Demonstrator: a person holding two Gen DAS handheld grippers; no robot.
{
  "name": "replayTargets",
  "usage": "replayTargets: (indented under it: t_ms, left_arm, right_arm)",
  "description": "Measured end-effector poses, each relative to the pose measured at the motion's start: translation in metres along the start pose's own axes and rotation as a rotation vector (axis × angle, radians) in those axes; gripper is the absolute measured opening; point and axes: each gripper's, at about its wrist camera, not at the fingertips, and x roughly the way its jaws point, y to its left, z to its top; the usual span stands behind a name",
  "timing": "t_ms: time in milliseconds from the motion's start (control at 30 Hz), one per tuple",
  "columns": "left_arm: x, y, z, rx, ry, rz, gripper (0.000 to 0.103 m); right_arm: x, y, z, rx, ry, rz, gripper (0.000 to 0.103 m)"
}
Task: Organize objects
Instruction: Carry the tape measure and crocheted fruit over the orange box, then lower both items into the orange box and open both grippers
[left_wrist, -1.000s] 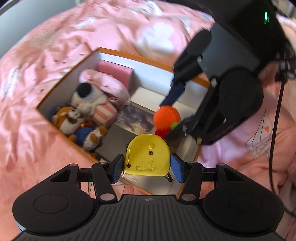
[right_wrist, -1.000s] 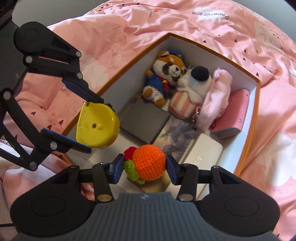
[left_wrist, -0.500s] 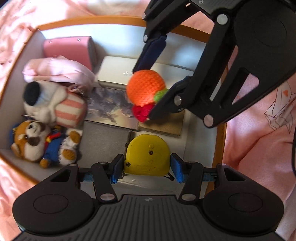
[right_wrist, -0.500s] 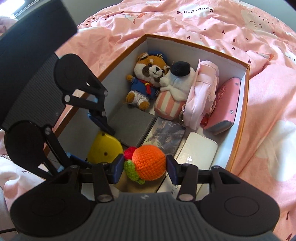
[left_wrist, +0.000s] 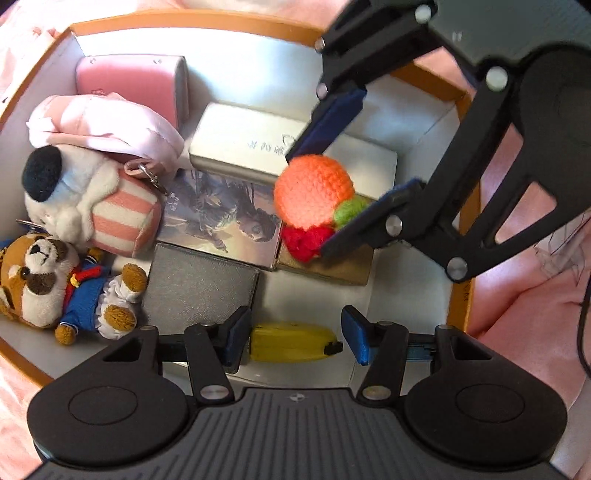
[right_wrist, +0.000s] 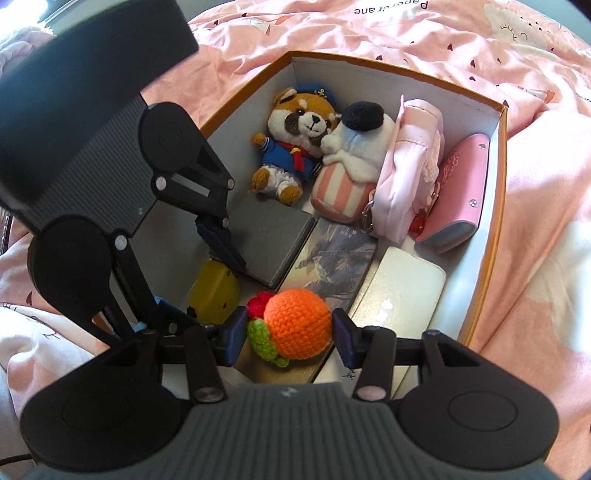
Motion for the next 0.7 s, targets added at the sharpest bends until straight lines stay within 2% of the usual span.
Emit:
replayTargets:
  t_ms: [167, 333, 467, 600, 700]
  left_arm:
    - [-0.031, 0.009, -0.02, -0.108, -0.144, 0.014, 0.065]
    - [-0.066, 0.015, -0.032, -0.222, -0.275, 0.086, 0.062]
    - [-0.085, 0.013, -0.054, -0.376, -0.361, 0.182, 0.062]
    - [-0.094, 0.011, -0.069, -0.549, -0.421, 0.315, 0.061]
    - [-0.099, 0.009, -0.092, -0.665, -0.489, 0.343, 0.061]
  right_arm:
    - [-0.003, 0.006, 0.002, -0.023, -0.005, 0.005, 0.051]
    - [-0.004, 0.015, 0.006, -0.055, -0.012, 0.021, 0.051]
    - [-0.006, 0.024, 0.012, -0.049, -0.04, 0.08, 0.051]
    - [0.009, 0.038, 0.017, -0.085, -0.008, 0.029, 0.051]
    - [0.019, 0.043, 0.018, -0.086, 0.018, 0.047, 0.051]
